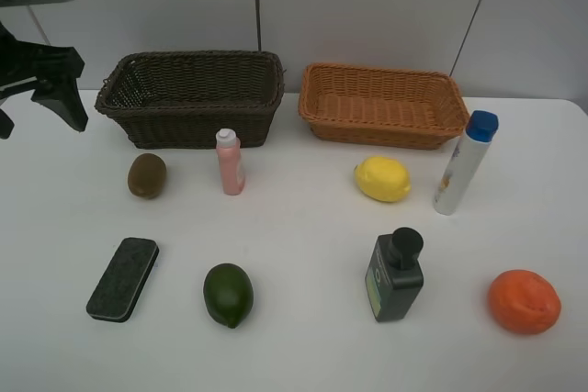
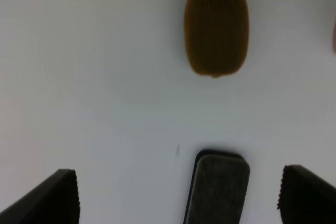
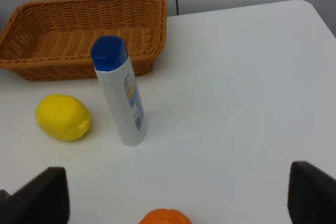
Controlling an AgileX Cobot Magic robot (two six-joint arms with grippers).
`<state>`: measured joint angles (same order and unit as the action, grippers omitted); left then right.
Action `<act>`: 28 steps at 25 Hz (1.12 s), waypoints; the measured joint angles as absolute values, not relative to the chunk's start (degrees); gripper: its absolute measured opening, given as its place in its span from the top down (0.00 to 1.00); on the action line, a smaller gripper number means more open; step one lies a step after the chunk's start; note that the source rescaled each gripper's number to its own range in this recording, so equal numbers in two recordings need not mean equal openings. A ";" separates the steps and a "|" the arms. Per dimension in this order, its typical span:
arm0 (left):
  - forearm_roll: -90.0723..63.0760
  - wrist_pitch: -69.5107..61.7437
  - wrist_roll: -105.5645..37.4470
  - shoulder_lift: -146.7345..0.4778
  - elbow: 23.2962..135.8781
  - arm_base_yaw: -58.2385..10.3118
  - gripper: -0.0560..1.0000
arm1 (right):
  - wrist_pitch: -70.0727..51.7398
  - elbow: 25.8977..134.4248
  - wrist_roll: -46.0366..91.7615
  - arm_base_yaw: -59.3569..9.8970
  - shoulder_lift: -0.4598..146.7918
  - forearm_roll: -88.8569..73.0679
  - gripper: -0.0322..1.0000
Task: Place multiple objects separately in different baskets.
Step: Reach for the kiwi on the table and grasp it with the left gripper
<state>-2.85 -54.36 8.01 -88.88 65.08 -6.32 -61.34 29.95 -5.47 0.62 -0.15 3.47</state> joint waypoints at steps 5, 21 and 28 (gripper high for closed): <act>-2.91 -56.26 8.24 -101.17 73.92 -8.71 0.01 | -61.34 29.95 -5.47 0.62 -0.15 3.47 0.02; -4.90 -45.62 9.46 -120.04 77.36 -9.16 0.01 | -61.34 29.95 -5.47 0.62 -0.15 3.47 0.02; -6.57 -40.62 9.46 -121.78 77.66 -9.34 0.01 | -61.34 29.95 -5.47 0.62 -0.15 3.47 0.02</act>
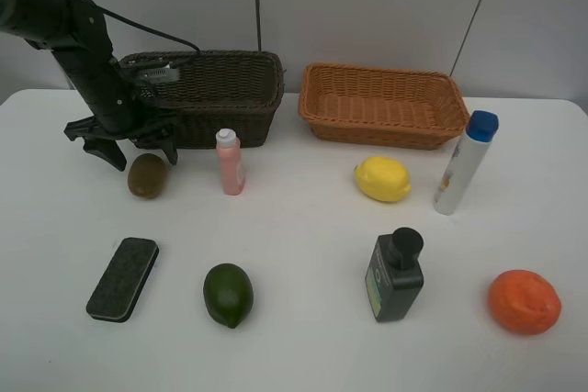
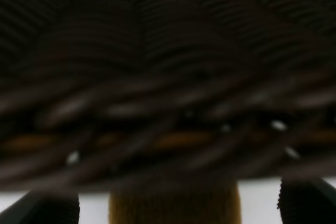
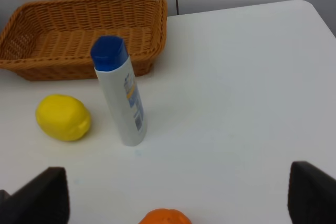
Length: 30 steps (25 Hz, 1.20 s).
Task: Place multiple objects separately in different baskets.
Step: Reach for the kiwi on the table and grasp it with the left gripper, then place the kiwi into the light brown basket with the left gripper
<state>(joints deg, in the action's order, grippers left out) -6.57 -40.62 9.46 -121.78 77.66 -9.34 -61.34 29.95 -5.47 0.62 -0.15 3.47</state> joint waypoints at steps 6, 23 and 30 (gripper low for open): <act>-6.77 -40.01 9.60 -125.27 78.32 -9.52 0.01 | -61.34 29.95 -5.47 0.62 -0.15 3.47 0.02; -7.11 -48.74 5.59 -114.02 82.16 -9.56 0.52 | -61.34 29.95 -5.47 0.62 -0.15 3.47 0.02; -19.30 -49.01 -5.04 -110.06 98.50 -10.99 0.52 | -61.34 29.95 -5.47 0.62 -0.15 3.47 0.02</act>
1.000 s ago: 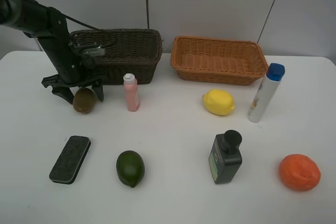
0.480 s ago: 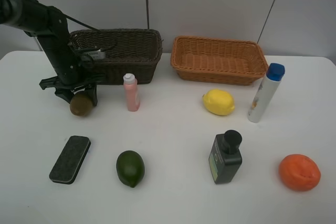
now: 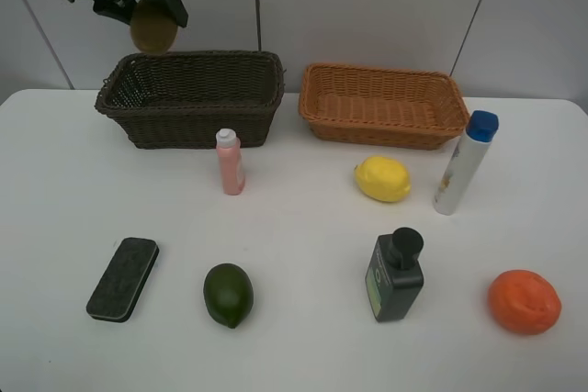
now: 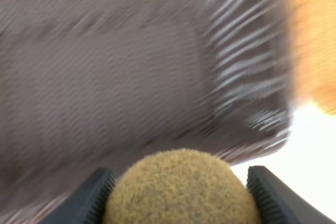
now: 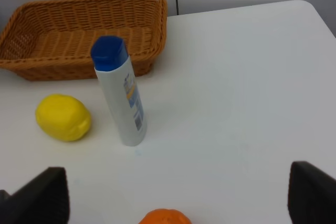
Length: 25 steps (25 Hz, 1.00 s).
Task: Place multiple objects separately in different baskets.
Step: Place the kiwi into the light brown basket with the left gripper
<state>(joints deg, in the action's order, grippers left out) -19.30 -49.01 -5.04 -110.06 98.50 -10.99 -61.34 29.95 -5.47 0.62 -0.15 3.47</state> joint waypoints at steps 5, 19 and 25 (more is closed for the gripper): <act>-24.52 -48.65 -6.56 -119.38 111.47 -16.51 0.52 | -61.34 29.95 -5.47 0.62 -0.15 3.47 0.02; -19.23 -26.45 -13.81 -146.74 136.72 -31.92 0.52 | -61.34 29.95 -5.47 0.62 -0.15 3.47 0.02; -15.21 -22.91 -14.46 -149.75 136.74 -32.62 0.04 | -61.34 29.95 -5.47 0.62 -0.15 3.47 0.02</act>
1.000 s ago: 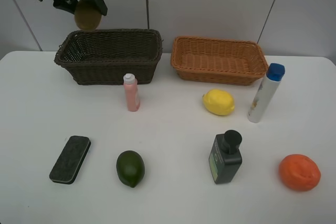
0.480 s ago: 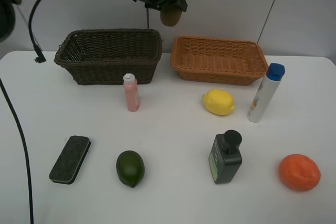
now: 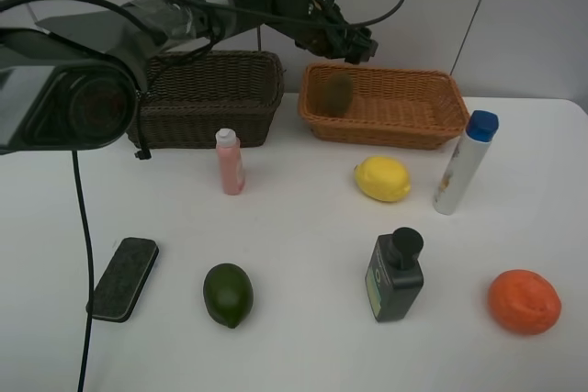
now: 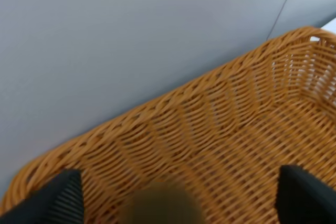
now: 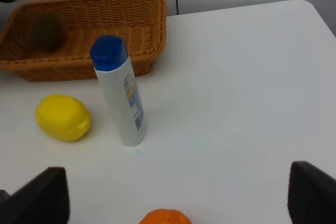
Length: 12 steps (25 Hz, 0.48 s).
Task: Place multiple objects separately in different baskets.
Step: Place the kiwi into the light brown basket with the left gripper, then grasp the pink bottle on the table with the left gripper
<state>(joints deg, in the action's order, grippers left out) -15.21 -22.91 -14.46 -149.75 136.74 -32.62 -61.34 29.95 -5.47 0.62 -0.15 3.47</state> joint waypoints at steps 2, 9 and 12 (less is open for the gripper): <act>-15.14 -22.79 -14.40 -149.75 136.80 -32.62 0.01 | -61.34 29.95 -5.47 0.62 -0.15 3.47 0.02; -15.37 -39.42 -9.92 -146.81 139.17 -32.62 0.00 | -61.34 29.95 -5.47 0.62 -0.15 3.47 0.02; -15.05 -53.18 -4.93 -142.87 139.53 -32.64 0.00 | -61.34 29.95 -5.47 0.62 -0.15 3.47 0.02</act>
<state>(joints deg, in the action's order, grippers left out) -15.05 -53.18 -4.93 -142.87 139.53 -32.64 -61.34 29.95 -5.47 0.62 -0.15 3.47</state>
